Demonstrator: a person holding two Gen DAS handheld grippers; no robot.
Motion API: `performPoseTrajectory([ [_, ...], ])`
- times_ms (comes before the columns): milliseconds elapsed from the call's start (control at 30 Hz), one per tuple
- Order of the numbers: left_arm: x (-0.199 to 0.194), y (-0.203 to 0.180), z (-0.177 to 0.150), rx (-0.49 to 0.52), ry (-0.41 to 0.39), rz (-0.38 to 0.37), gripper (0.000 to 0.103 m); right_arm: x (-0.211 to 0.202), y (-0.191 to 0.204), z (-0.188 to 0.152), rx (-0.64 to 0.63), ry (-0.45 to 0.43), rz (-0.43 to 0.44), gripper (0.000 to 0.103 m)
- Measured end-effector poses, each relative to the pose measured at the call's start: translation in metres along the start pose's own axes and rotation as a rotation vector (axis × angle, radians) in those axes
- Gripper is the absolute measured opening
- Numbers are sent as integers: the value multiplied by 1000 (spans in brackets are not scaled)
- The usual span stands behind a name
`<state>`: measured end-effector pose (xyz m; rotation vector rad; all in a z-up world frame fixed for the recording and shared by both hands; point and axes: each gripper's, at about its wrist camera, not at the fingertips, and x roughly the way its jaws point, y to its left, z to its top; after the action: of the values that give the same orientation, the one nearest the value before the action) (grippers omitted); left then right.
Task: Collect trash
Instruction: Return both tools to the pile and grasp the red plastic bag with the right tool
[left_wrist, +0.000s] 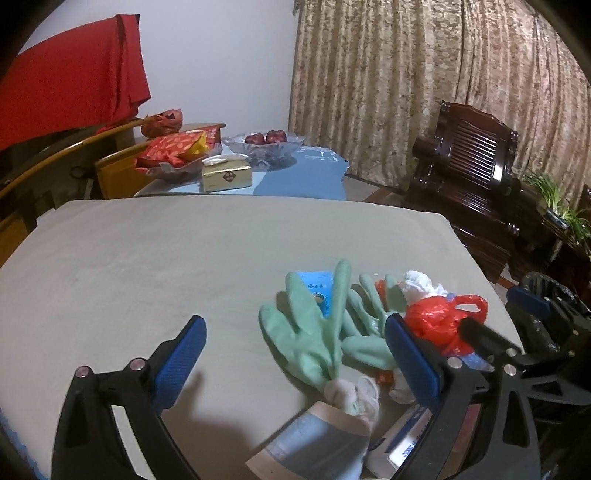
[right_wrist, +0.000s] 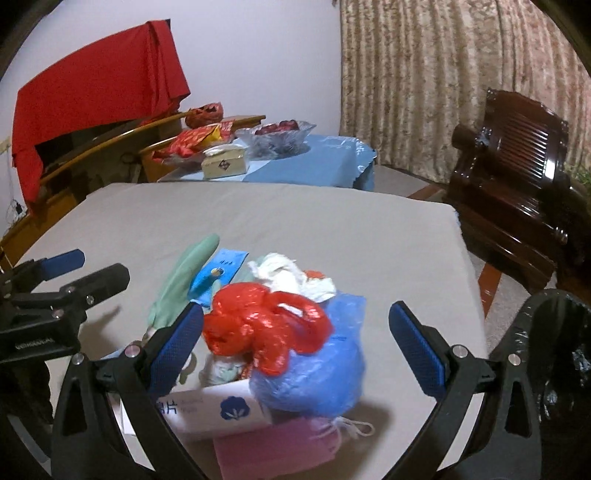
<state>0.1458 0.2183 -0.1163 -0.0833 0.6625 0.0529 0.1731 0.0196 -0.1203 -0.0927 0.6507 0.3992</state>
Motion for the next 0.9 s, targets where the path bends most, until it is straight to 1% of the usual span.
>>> performPoseTrajectory([
  [33, 1, 1, 0, -1, 1, 1, 95, 1, 1, -1, -7, 0, 1, 96],
  [100, 2, 4, 0, -4, 5, 0, 95, 5, 6, -1, -30, 6, 8, 88],
  [133, 3, 5, 0, -7, 7, -1, 95, 8, 9, -1, -41, 17, 19, 79],
  [167, 3, 5, -1, -9, 8, 0, 95, 11, 10, -1, -49, 28, 27, 75],
  [200, 3, 5, -1, -10, 9, 0, 95, 13, 11, -2, -55, 40, 36, 73],
  [233, 4, 5, -1, -12, 11, -2, 95, 15, 12, -2, -58, 48, 42, 67],
  [267, 4, 5, 0, -14, 11, -3, 95, 16, 12, -3, -61, 58, 52, 60],
  [300, 3, 4, -1, -14, 9, -3, 95, 17, 13, -4, -64, 66, 65, 56],
  [367, 3, 3, -1, -14, 9, -6, 95, 19, 14, -6, -75, 88, 103, 37],
  [567, 0, -5, 0, 0, 1, -16, 95, 6, 12, -5, -66, 77, 164, 23],
  [633, -2, -8, 2, 3, -3, -19, 95, -3, 12, -3, -69, 67, 186, 20],
  [767, -5, -17, 5, 6, -10, -24, 94, -25, 3, 0, -61, 34, 193, 18],
  [900, -4, -27, 8, 9, -13, -44, 94, -47, -22, 4, 15, 6, 191, 18],
])
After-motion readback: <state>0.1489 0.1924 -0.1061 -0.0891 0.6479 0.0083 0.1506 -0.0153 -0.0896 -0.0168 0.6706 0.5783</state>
